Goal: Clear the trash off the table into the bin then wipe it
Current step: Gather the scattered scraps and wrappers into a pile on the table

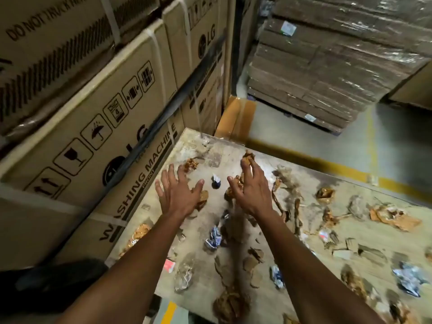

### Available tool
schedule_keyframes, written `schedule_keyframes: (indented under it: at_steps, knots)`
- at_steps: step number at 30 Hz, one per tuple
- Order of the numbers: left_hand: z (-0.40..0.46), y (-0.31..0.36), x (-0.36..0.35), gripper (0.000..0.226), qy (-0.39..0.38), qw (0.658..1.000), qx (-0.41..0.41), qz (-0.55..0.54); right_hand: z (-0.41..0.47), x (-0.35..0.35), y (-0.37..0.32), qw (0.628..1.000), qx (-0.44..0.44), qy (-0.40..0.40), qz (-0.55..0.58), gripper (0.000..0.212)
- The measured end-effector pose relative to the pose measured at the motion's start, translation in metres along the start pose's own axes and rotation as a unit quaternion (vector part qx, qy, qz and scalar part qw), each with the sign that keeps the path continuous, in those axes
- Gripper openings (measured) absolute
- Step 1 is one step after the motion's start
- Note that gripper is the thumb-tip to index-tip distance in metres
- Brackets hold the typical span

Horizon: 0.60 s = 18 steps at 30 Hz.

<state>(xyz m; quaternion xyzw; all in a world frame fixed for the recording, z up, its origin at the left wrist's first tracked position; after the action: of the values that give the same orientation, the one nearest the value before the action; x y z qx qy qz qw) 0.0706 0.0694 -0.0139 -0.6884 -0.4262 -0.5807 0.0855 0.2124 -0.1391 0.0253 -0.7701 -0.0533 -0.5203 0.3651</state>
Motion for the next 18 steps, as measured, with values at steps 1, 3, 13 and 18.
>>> schedule_keyframes:
  at_steps: [1,3,13,18]
  knots:
    - [0.008,-0.01,-0.007,0.1,-0.003,1.0,0.018,-0.007,0.009,-0.006,0.005,1.0,-0.004,0.001,0.01,0.079]
    - [0.026,-0.033,-0.022,0.107,-0.005,0.998,0.059,-0.016,0.031,-0.023,0.02,1.0,-0.027,-0.004,0.013,0.083]
    - [0.062,-0.04,-0.068,0.097,0.034,0.999,0.028,-0.02,0.094,-0.102,0.058,0.998,-0.021,-0.052,0.017,0.099]
    - [0.059,-0.022,-0.077,0.07,0.047,0.998,-0.023,-0.034,0.083,-0.122,0.033,0.998,0.006,-0.04,0.038,0.078]
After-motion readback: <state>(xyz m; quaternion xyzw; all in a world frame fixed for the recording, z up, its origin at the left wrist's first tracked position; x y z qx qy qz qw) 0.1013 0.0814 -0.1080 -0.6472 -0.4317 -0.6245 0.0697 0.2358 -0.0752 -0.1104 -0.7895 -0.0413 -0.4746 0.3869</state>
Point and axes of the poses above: each hand's wrist, its own z-axis towards the middle knuckle, its own x-axis out of the back of the hand, y = z × x, the point moved 10 cm from there along z, towards the middle knuckle, and after that the axes turned 11 degrees about -y, right-handed, at the moved point
